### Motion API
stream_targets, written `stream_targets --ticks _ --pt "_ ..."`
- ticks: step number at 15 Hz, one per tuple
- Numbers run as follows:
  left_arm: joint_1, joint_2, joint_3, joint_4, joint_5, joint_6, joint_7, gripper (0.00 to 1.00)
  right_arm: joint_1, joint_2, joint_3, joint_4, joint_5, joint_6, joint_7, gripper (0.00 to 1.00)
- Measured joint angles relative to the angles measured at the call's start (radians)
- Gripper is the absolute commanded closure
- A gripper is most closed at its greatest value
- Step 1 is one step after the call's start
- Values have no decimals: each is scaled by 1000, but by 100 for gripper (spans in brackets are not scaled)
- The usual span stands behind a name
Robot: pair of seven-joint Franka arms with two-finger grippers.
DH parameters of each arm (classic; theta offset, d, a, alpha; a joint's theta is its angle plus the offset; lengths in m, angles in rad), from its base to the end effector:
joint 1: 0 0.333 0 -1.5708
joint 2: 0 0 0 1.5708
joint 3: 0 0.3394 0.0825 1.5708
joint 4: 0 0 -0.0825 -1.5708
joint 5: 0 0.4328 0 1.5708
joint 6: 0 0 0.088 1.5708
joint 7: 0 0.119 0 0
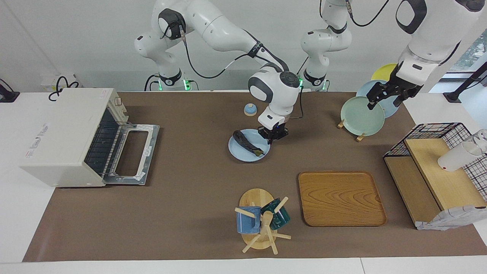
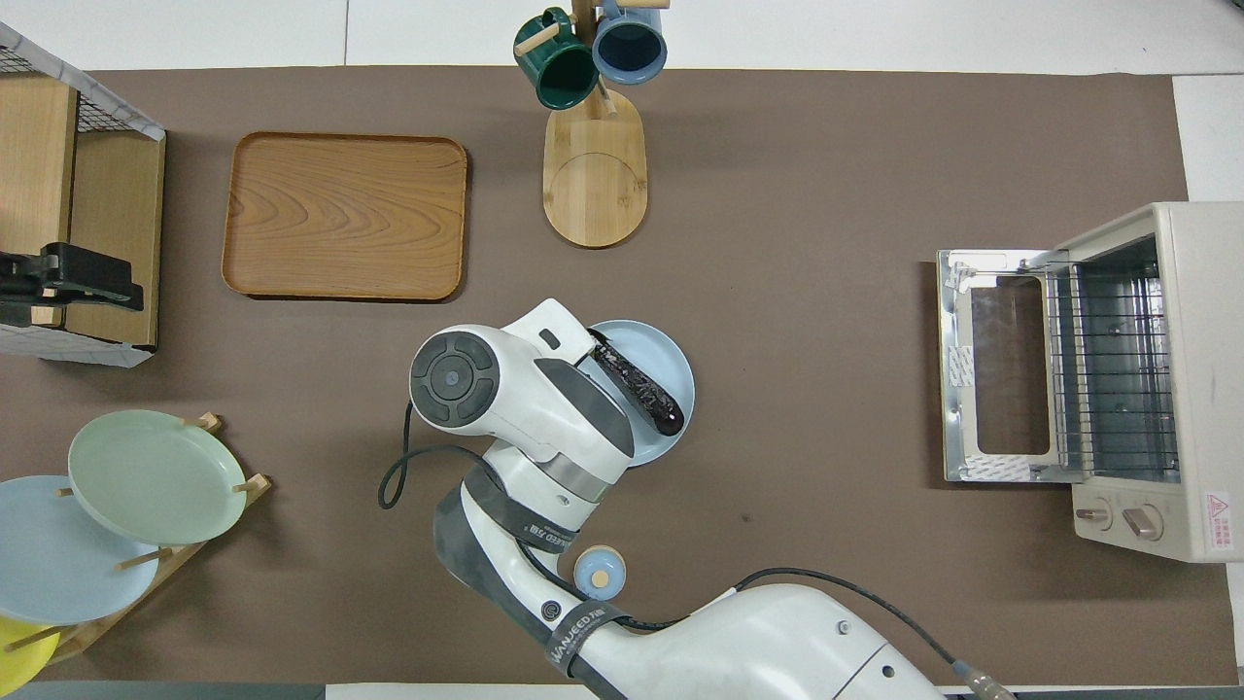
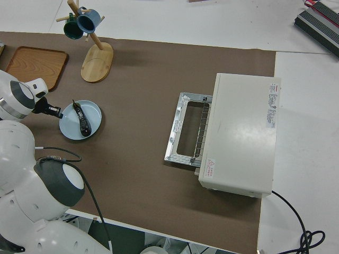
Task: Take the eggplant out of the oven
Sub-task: 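Carry the plate with eggplant to the table center and set it down, then withdraw the right gripper while the left gripper reaches the eggplant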
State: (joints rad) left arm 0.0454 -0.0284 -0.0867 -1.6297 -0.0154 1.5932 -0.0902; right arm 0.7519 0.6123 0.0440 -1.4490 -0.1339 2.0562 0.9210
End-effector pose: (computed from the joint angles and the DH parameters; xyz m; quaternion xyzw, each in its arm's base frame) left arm 0.5944 -0.0271 0.6241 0.9997 0.0247 -0.0045 0.0062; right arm 0.5495 0.5408 0.3134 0.9983 -0.0351 0.0338 0.0320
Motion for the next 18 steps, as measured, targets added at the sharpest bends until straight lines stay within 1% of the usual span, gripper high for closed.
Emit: stream_targets --ticks 2,4,6,7,8,9,11,13,16,18 --pt "0 0 0 0 0 0 -2 0 -6 -7 -3 9 -1 -9 0 71" --pt "0 0 0 0 -1 0 -19 0 -28 -36 -10 21 -4 -76 -26 76" --pt "0 0 -2 0 -4 0 -51 0 -96 -95 -16 25 -5 -189 -112 86" --pt "0 0 -5 0 -5 0 -79 0 -149 -134 -18 18 -5 -254 -175 95" --pt "-2 1 -9 -1 -5 0 -119 0 -209 -175 -19 -3 -5 -299 -247 100" --pt "-7 3 -15 -1 -7 1 -174 0 -272 -221 -19 -44 -4 -323 -323 100" --pt "-51 12 -22 -6 -9 11 -310 0 -371 -306 -19 -170 -4 -331 -419 100" --pt "-126 27 -27 -25 -9 52 -502 0 -409 -370 -20 -314 -32 -317 -436 100" --pt "-258 54 -33 -74 -12 144 -815 0 -427 -416 -19 -465 -130 -236 -433 100" --pt "-341 91 -35 -91 -17 193 -1003 0 -483 -433 -19 -539 -167 -164 -433 100"
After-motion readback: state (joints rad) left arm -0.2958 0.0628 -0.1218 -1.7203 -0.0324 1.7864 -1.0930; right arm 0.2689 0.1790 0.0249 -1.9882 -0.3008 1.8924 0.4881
